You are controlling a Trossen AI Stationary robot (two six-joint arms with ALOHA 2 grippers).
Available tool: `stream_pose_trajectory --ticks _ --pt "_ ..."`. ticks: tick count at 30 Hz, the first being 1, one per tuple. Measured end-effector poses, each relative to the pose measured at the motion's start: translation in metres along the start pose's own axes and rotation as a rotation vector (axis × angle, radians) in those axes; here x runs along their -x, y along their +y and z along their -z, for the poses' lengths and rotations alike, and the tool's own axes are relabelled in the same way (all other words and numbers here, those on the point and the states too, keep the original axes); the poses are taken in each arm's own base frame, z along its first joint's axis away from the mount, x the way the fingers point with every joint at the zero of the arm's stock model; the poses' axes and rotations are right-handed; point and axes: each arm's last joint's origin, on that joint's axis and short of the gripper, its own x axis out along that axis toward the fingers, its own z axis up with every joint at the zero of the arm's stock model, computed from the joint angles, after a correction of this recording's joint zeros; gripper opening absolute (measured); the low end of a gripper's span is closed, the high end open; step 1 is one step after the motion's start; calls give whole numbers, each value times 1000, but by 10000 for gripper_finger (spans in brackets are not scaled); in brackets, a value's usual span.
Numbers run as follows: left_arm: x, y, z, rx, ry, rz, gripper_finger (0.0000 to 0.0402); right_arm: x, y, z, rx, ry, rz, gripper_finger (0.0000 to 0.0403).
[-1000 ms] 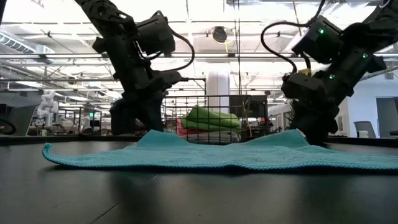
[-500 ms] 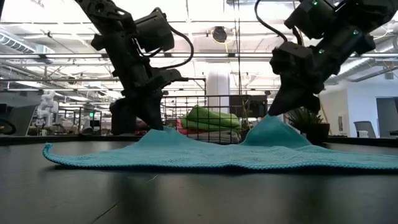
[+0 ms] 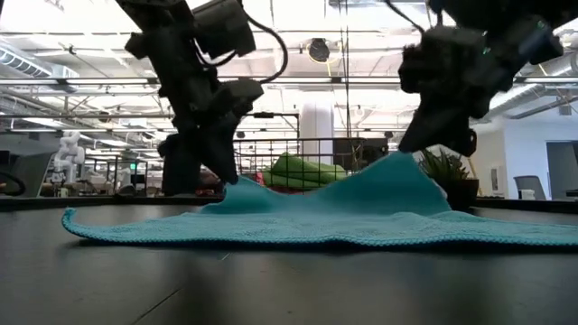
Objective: Fold microfiber towels
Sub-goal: Fold the blue microfiber cloth
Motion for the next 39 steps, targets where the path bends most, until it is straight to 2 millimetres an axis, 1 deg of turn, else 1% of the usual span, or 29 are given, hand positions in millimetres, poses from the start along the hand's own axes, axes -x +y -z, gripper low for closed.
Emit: stream_pose_trajectory --ticks 4,8,12,24,28,32,37,39 --pt "13 -14 5 -68 74 -35 0 4 15 3 -1 31 -26 0" --pt "27 -24 14 -140 158 -97 0 9 29 7 -6 64 -49 0" --pt "37 -34 21 -182 192 -112 0 12 39 16 -37 106 -90 0" --pt "44 -64 54 -234 204 -22 0 21 58 42 -152 192 -142 0" --pt "47 -76 67 -215 189 22 0 24 64 51 -169 217 -163 0" --pt "51 -87 82 -150 134 40 0 25 68 62 -161 245 -161 0" --pt "54 -95 100 -74 94 29 0 19 78 80 -141 273 -191 0" --pt "51 -98 106 -48 88 28 0 15 82 86 -132 272 -212 0"
